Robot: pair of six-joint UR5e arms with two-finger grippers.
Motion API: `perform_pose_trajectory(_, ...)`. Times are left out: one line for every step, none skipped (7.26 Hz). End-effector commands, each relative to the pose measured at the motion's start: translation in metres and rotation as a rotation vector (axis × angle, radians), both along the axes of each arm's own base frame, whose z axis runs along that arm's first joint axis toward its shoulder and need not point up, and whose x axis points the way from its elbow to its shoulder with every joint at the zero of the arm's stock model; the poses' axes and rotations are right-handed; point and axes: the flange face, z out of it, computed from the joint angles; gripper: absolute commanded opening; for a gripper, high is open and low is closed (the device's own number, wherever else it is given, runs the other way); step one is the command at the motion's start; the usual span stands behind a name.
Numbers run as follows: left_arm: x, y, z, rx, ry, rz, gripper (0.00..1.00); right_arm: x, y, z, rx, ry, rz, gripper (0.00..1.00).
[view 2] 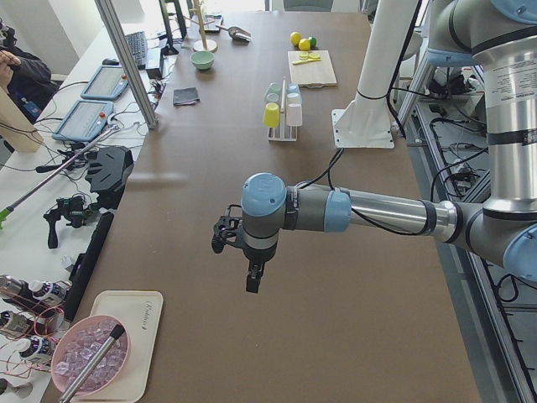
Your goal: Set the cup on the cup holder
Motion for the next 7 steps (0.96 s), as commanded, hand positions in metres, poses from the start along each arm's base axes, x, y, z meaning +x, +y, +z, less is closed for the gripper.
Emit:
perform_pose_trajectory(0.0,0.0,0.001,-0.002,-0.003,0.0,0.98,0.0,0.0,0.003,0.043,0.008,-0.001,1.0)
perform_pose_trajectory(0.0,-0.001,-0.001,0.003,-0.009,0.0,0.98,0.0,-0.001,0.002,0.076,0.019,-0.01,1.0)
perform_pose_trajectory(-0.001,-0.002,-0.003,0.006,-0.01,0.0,0.98,0.0,0.002,0.006,0.132,0.016,-0.081,1.0)
perform_pose_trajectory(0.0,-0.005,-0.004,0.009,-0.01,0.002,0.98,-0.002,0.008,0.016,0.162,0.003,-0.137,1.0)
perform_pose_trajectory(0.001,-0.005,-0.002,0.006,-0.01,0.003,0.98,-0.002,0.007,0.015,0.164,0.002,-0.136,1.0)
perform_pose_trajectory(0.0,-0.007,-0.003,0.009,-0.01,0.003,0.98,-0.002,0.007,0.015,0.162,0.0,-0.134,1.0)
perform_pose_trajectory(0.0,-0.008,-0.005,0.021,-0.012,0.003,0.98,-0.003,0.006,0.013,0.168,-0.019,-0.132,1.0)
